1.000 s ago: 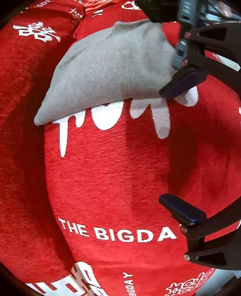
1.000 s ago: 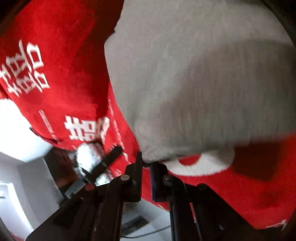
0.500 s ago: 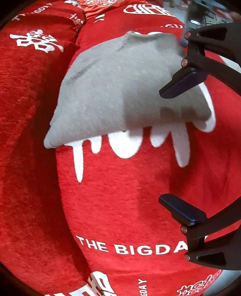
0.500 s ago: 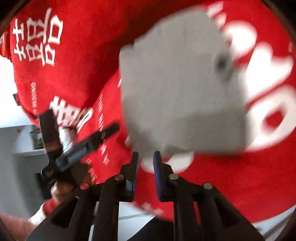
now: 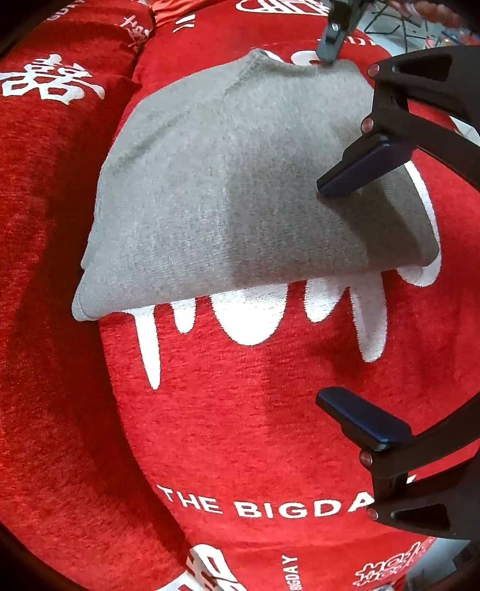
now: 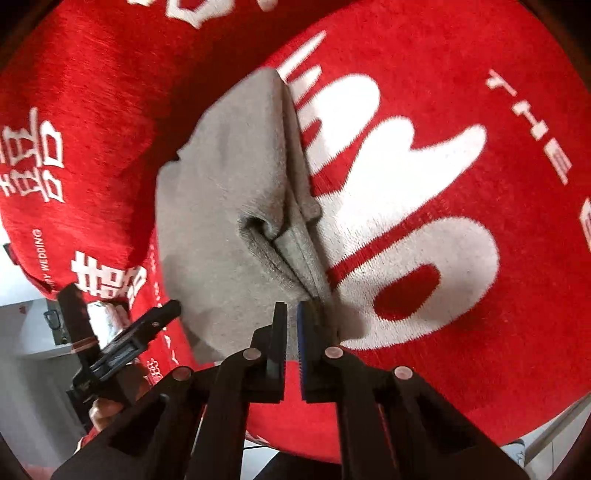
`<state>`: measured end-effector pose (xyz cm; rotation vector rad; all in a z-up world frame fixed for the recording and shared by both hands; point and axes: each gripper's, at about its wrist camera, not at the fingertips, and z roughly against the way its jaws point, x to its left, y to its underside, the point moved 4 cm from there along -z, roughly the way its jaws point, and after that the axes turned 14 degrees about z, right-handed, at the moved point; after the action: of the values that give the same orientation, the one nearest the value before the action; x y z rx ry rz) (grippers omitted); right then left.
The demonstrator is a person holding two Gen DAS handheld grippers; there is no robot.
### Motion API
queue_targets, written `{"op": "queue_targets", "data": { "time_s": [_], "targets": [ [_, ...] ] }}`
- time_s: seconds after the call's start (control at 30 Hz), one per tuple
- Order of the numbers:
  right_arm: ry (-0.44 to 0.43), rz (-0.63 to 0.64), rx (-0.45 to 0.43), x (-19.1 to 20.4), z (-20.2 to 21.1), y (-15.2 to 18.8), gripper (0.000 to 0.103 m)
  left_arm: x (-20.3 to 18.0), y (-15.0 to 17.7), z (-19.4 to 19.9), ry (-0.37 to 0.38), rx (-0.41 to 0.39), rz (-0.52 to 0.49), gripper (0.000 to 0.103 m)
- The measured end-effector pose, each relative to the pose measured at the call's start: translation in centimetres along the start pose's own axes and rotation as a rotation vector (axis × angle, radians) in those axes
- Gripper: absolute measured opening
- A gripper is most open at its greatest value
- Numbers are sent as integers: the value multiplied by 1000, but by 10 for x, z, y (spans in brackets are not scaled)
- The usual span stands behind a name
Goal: Fold small clothes
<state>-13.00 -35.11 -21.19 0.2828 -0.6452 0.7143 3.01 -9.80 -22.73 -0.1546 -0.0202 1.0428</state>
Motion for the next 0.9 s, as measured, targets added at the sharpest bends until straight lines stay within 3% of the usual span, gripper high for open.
{"op": "queue_targets", "data": {
  "time_s": [0.13, 0.2, 0.27, 0.6, 0.73, 0.83, 0.9],
  "targets": [
    [11, -1, -15, -2, 5, -13, 10, -5, -2, 2, -22, -7, -15, 103],
    [23, 1, -19, -1, 6, -19, 23, -8, -4, 2, -37, -5, -20, 103],
    [31, 3, -22, -4, 6, -24, 49, -11, -6, 1, -47, -2, -23, 103],
    [34, 18, -9, -9, 2, -43, 54, -12, -13, 8, -54, -4, 16, 103],
    [33, 29, -12, -10, 1, -50, 80, -10, -21, 4, -33, 17, 50, 103],
    [49, 58, -21, -8, 1, -58, 86, -8, -26, 2, -34, 15, 68, 103],
    [62, 83, -19, -7, 0, -64, 103, -7, -30, 2, -41, 15, 69, 103]
  ]
}}
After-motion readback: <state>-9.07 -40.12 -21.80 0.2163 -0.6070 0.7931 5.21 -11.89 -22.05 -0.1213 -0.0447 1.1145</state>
